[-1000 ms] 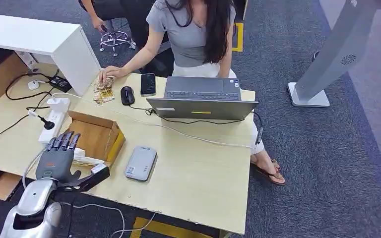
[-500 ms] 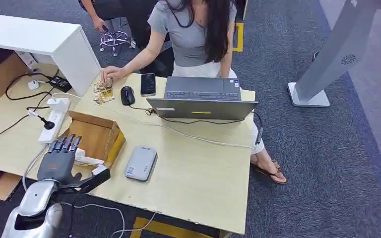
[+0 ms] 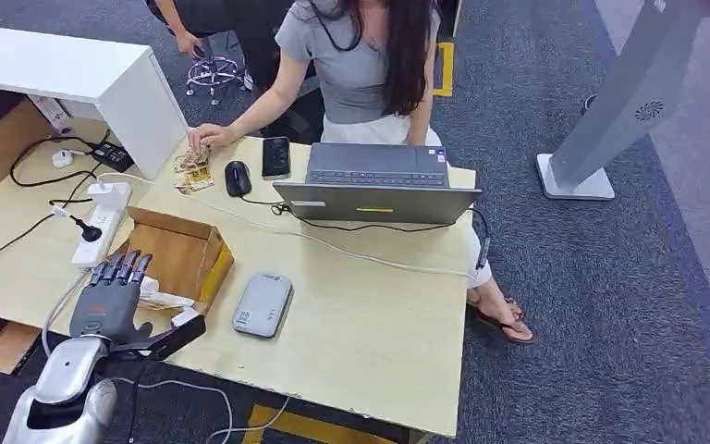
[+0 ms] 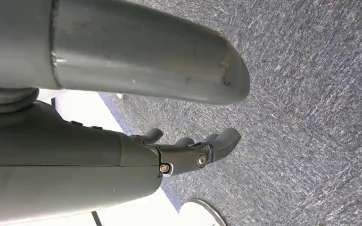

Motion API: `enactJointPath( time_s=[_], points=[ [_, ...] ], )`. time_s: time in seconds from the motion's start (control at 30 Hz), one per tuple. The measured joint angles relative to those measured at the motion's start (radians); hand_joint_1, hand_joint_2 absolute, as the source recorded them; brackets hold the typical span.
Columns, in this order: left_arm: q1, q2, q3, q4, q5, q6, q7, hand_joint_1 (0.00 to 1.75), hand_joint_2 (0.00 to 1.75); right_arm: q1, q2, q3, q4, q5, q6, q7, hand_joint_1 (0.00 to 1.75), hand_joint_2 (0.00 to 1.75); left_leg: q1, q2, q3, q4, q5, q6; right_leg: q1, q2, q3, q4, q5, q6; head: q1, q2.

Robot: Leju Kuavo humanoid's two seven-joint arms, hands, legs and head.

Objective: Pass the card to the sensor for recognition and then transmit it.

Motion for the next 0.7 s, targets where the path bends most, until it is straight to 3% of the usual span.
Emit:
enactJointPath(
  time_s=[0.6,0.67,0.7],
  points=[
    [0.0,0.0,0.0,0.002,0.0,0.0,0.0,0.0,1.75,0.0,0.0,0.002,0.0,0.0,0.0,0.0,0.0,0.0,0.0,0.0,0.0,0.0,0.0,0.0,0.0,0.0,0.0,0.0,0.0,0.0,0.0,0.0],
    [0.0,0.0,0.0,0.003,0.012,0.015,-0.037,0.0,1.75,0.0,0.0,0.004,0.0,0.0,0.0,-0.003,0.0,0.0,0.0,0.0,0.0,0.0,0.0,0.0,0.0,0.0,0.0,0.0,0.0,0.0,0.0,0.0],
    [0.0,0.0,0.0,0.003,0.013,0.02,-0.045,0.23,1.75,0.0,0.0,0.006,0.0,0.0,0.0,-0.004,0.0,0.0,0.0,0.0,0.0,0.0,0.0,0.0,0.0,0.0,0.0,0.0,0.0,0.0,0.0,0.0]
  ],
)
